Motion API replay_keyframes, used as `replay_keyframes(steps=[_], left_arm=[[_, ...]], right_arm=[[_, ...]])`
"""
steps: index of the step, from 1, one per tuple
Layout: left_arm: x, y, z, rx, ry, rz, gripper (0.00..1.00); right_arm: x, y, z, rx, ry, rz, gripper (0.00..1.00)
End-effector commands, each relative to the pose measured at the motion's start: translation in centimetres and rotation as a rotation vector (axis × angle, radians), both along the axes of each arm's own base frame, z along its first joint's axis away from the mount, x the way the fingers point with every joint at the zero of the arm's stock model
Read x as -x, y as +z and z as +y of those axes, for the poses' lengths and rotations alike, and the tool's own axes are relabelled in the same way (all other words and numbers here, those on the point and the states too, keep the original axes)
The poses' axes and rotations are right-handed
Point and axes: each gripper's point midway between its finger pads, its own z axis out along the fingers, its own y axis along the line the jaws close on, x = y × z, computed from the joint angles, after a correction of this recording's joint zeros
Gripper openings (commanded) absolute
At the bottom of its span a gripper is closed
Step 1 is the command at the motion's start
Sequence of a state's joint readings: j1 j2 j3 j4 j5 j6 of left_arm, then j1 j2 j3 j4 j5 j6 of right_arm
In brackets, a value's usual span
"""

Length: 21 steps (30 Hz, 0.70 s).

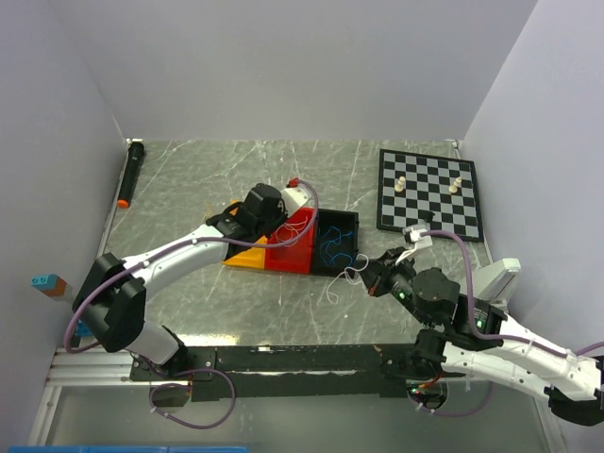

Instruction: Untangle the cables

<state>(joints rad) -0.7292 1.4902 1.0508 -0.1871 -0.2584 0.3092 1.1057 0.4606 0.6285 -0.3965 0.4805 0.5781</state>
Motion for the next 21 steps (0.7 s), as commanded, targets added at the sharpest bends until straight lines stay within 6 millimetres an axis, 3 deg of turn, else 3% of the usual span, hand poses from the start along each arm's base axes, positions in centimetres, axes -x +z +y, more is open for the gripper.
replay_keyframes(steps=[1, 5, 9, 13, 19, 20, 21], left_arm=[[0.4, 0.6, -1.3, 0.012, -0.047, -0.016, 0.01], [1.1, -1.3, -4.0, -0.013, -0.124, 0.006, 0.01], [0.9, -4.4, -5.6, -0.084, -0.159, 0.078, 0.01], [0.7, -6.4, -6.2, -0.125, -0.186, 0.117, 0.01], [0.8, -6.9, -6.3, -0.064, -0.174, 0.147, 0.01], [0.7, -6.6, -6.4, -0.033, -0.17, 0.164, 0.08], [0.9, -6.2, -6.5, -0.001, -0.171, 0.187, 0.27]], right_arm=[[-0.4, 0.5, -0.1, -0.014, -0.019, -0.001, 0.0], [-1.3, -0.2, -1.8, -0.002, -0.122, 0.02, 0.0], [-1.7, 0.3, -2.8, -0.009, -0.165, 0.007, 0.0], [-2.1, 0.2, -3.3, -0.01, -0.181, 0.005, 0.0], [-2.6, 0.3, -3.1, -0.019, -0.172, 0.011, 0.0], [-2.6, 0.3, -2.9, -0.018, -0.165, 0.012, 0.0], [-2.7, 0.2, -2.7, -0.017, -0.159, 0.013, 0.0]])
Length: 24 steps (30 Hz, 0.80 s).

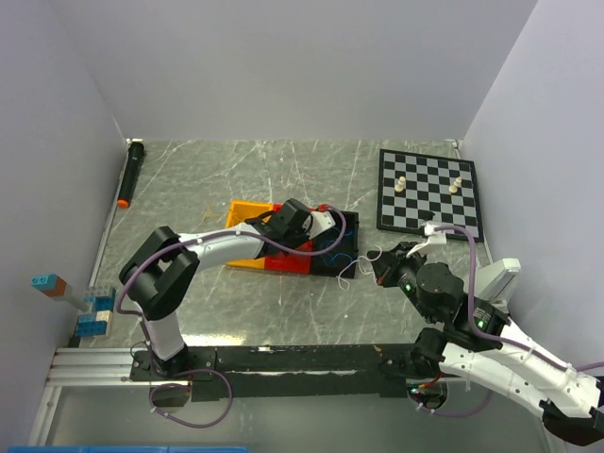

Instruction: Untangle the cables

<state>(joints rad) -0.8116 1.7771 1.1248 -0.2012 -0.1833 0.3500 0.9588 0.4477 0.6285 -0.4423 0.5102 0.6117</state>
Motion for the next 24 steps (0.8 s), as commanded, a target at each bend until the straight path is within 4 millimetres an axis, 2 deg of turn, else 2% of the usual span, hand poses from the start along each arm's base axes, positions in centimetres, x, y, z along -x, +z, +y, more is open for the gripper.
replay_keyframes(steps=[1, 2, 3, 4, 6, 10, 11, 13, 17, 19, 21, 24], left_arm=[[-0.6, 3.9, -1.7, 0.181, 0.013, 0.028, 0.55], [-0.6, 4.9, -1.7, 0.224, 0.018, 0.043, 0.73], [-0.4, 5.8, -1.9, 0.257, 0.01, 0.058, 0.83], [-0.3, 6.9, -2.0, 0.286, 0.006, 0.065, 0.91], [-0.2, 9.3, -2.1, 0.349, -0.006, 0.077, 0.97], [-0.1, 13.9, -2.1, 0.437, -0.063, 0.122, 0.97], [-0.1, 15.5, -2.2, 0.458, -0.103, 0.129, 0.97], [-1.3, 18.8, -1.0, 0.495, -0.118, 0.149, 0.97], [-5.0, 25.1, 3.3, 0.609, 0.004, 0.188, 0.97], [-6.1, 27.1, 5.7, 0.63, 0.056, 0.137, 0.97], [-6.4, 28.5, 8.3, 0.626, 0.118, 0.052, 0.97], [-6.3, 28.8, 11.0, 0.604, 0.221, -0.023, 0.97]], right_arm=[[-0.3, 0.8, 0.8, -0.019, 0.027, -0.012, 0.0], [-0.4, 0.7, 0.9, -0.018, 0.031, -0.008, 0.0], [-0.5, 0.6, 1.1, -0.017, 0.035, -0.005, 0.0], [-0.5, 0.4, 1.3, -0.016, 0.039, 0.0, 0.0], [-0.6, 0.1, 1.7, -0.014, 0.049, 0.012, 0.0], [-1.2, 0.0, 2.7, 0.009, 0.07, 0.011, 0.0], [-1.4, 0.2, 3.1, 0.017, 0.076, 0.007, 0.0], [-2.1, 0.5, 3.8, 0.051, 0.087, -0.001, 0.0], [-4.4, 0.6, 6.2, 0.116, 0.118, -0.004, 0.0], [-6.0, 0.8, 7.4, 0.143, 0.124, -0.003, 0.0], [-7.8, 0.6, 8.8, 0.171, 0.128, -0.003, 0.0], [-10.2, 0.7, 10.6, 0.212, 0.128, -0.027, 0.0]])
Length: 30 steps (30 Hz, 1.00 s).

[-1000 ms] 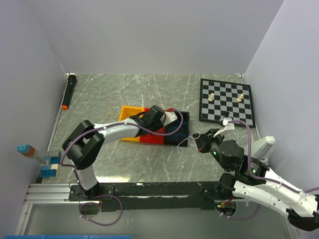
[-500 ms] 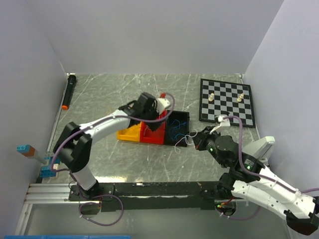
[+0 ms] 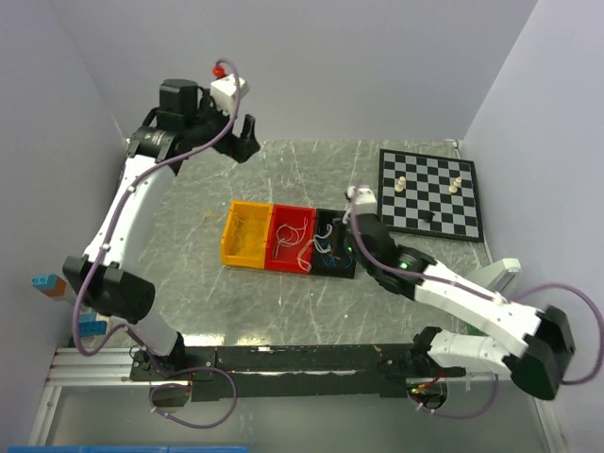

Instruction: Untangle the cables

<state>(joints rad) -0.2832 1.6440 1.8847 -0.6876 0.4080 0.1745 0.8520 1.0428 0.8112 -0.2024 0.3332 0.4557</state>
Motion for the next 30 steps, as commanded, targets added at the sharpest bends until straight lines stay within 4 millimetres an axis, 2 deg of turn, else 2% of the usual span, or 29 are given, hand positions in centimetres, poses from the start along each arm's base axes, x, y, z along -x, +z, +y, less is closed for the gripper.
replay_keyframes(steps=[1, 2, 5, 9, 12, 19, 23, 24, 25, 27, 29, 30], left_arm=[[2.9, -0.5, 2.0, -0.02, 0.087, 0.064, 0.97], [3.1, -0.7, 2.4, -0.032, 0.106, 0.074, 0.97], [3.5, -1.5, 4.0, -0.067, 0.168, 0.123, 0.97], [3.2, -2.6, 5.3, -0.092, 0.226, 0.173, 0.97], [3.1, -2.9, 5.8, -0.088, 0.248, 0.199, 0.97], [3.0, -2.0, 7.6, -0.038, 0.301, 0.184, 0.97], [2.7, -1.8, 9.2, -0.039, 0.367, 0.159, 0.96], [2.8, -1.8, 9.4, -0.039, 0.374, 0.154, 0.97], [2.7, -1.6, 9.5, -0.037, 0.38, 0.145, 0.97], [2.7, -1.8, 9.8, -0.031, 0.39, 0.151, 0.97], [2.9, -2.1, 9.8, -0.033, 0.386, 0.162, 0.97], [2.9, -2.2, 9.8, -0.032, 0.388, 0.166, 0.97]], right_arm=[[-4.0, 3.4, 3.3, -0.002, 0.031, -0.116, 0.0], [-5.0, 2.3, 3.8, 0.038, 0.024, -0.1, 0.0], [-7.5, 1.1, 5.0, 0.106, 0.011, -0.104, 0.0], [-9.4, -0.7, 6.8, 0.13, 0.01, -0.077, 0.0], [-10.3, -3.0, 7.8, 0.156, 0.009, -0.037, 0.0], [-11.7, -8.5, 9.3, 0.243, 0.005, 0.083, 0.0], [-11.7, -10.0, 10.1, 0.241, 0.017, 0.127, 0.0], [-11.8, -10.1, 10.1, 0.241, 0.012, 0.134, 0.05], [-11.7, -10.3, 10.2, 0.236, 0.021, 0.145, 0.24], [-11.4, -9.7, 10.4, 0.209, 0.035, 0.16, 0.48], [-11.0, -8.0, 10.4, 0.18, 0.051, 0.151, 0.66], [-10.7, -6.5, 10.4, 0.153, 0.062, 0.131, 0.75]])
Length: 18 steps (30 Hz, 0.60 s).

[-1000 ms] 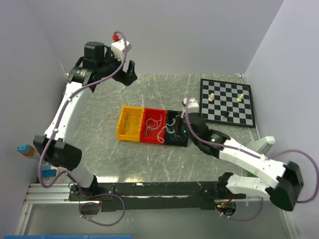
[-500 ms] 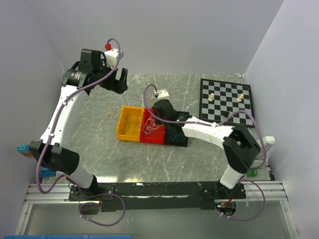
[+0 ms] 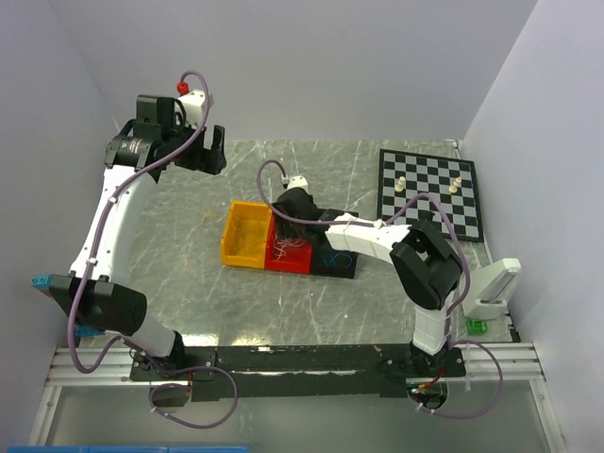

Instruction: Untangle the cables

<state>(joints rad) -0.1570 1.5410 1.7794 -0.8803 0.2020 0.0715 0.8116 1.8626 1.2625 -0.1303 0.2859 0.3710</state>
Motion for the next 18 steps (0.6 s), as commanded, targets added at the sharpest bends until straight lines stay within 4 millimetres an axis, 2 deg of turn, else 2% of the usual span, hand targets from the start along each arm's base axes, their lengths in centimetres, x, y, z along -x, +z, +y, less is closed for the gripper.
replay_keyframes(steps=[1, 4, 6, 8, 13, 18], left_arm=[[0.3, 1.7, 0.7, 0.021, 0.055, -0.057, 0.97], [-0.1, 1.1, 1.4, 0.007, 0.095, -0.06, 0.97], [0.0, 1.0, 1.5, 0.009, 0.108, -0.061, 0.97], [0.2, 1.4, 1.8, 0.01, 0.124, -0.079, 0.97], [0.9, 1.4, 2.2, 0.036, 0.164, -0.112, 0.97], [1.4, 0.3, 2.8, 0.029, 0.197, -0.12, 0.97]], right_arm=[[-0.2, 6.7, 0.5, -0.129, 0.013, -0.065, 0.81], [0.5, 9.0, -0.5, -0.14, 0.015, -0.082, 0.85], [1.2, 10.7, -1.1, -0.177, 0.021, -0.084, 0.95], [2.2, 12.5, -1.9, -0.211, 0.033, -0.09, 1.0], [5.1, 15.9, -4.4, -0.272, 0.04, -0.119, 1.0], [7.8, 17.4, -8.2, -0.272, 0.013, -0.168, 1.0]])
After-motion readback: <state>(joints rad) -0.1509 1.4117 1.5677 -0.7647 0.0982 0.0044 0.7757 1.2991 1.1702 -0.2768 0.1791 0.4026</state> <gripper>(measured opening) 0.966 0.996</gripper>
